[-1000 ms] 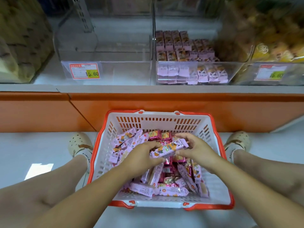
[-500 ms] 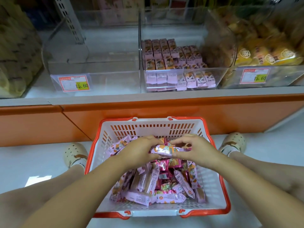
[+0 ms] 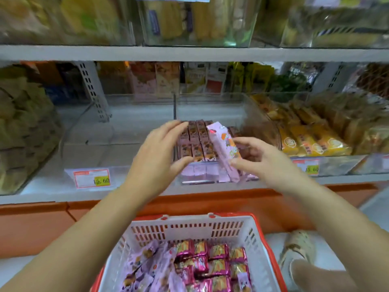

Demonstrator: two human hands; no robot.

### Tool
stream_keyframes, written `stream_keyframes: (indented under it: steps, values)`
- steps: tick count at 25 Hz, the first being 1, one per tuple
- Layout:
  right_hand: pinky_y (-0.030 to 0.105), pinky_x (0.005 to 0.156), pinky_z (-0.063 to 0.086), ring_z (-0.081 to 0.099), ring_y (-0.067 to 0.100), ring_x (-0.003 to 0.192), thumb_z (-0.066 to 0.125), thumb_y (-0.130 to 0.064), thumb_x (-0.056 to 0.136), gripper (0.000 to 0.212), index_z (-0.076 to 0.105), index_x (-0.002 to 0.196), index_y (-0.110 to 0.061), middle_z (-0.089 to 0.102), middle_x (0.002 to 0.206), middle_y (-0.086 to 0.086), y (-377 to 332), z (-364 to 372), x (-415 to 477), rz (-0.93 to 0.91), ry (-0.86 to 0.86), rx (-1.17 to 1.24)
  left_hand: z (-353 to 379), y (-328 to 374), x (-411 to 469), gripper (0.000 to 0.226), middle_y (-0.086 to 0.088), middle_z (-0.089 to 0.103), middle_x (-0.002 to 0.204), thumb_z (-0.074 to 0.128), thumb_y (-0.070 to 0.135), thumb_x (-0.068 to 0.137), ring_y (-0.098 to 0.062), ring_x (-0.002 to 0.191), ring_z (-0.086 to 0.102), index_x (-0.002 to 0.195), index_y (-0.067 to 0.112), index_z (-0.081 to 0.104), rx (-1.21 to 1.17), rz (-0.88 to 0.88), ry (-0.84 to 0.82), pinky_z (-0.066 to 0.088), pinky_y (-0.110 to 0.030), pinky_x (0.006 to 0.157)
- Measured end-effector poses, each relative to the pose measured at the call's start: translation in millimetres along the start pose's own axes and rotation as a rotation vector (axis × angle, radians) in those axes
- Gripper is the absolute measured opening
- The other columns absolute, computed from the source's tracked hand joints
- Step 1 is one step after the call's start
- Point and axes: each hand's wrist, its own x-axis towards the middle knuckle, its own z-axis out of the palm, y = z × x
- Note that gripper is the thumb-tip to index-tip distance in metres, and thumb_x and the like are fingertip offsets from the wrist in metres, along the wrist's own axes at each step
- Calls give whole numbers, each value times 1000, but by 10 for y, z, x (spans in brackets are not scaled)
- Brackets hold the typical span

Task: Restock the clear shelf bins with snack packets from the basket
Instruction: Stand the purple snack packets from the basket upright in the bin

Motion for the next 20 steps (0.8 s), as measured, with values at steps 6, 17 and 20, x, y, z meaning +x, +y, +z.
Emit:
stream_keyframes:
  steps: [6, 17, 20]
  values:
    - [26, 58, 40, 55, 15, 71, 71, -27, 83, 26, 71, 103, -10, 64, 84, 0, 69, 29, 912, 300, 97, -468, 252, -374, 22, 70, 3, 27, 157, 38, 52, 89, -16, 142, 29, 151, 25, 22, 4, -91, -125, 24, -29, 113]
    - [31, 82, 49, 62, 24, 103, 74, -44, 79, 58, 61, 125, -10, 64, 123, 9, 120, 183, 979, 354, -111, -699, 269, -344, -151, 58, -4, 36, 151, 52, 37, 96, -21, 137, 32, 147, 18, 34, 51, -77, 9, 22, -28, 113]
    - [33, 87, 52, 63, 15, 97, 63, -37, 90, 48, 53, 133, -18, 65, 114, 2, 29, 207, 610, 12, 316, -541, 144, -265, -542, 48, -3, 49, 135, 49, 30, 93, -19, 124, 43, 137, 13, 47, 65, -16, 118, 25, -21, 108]
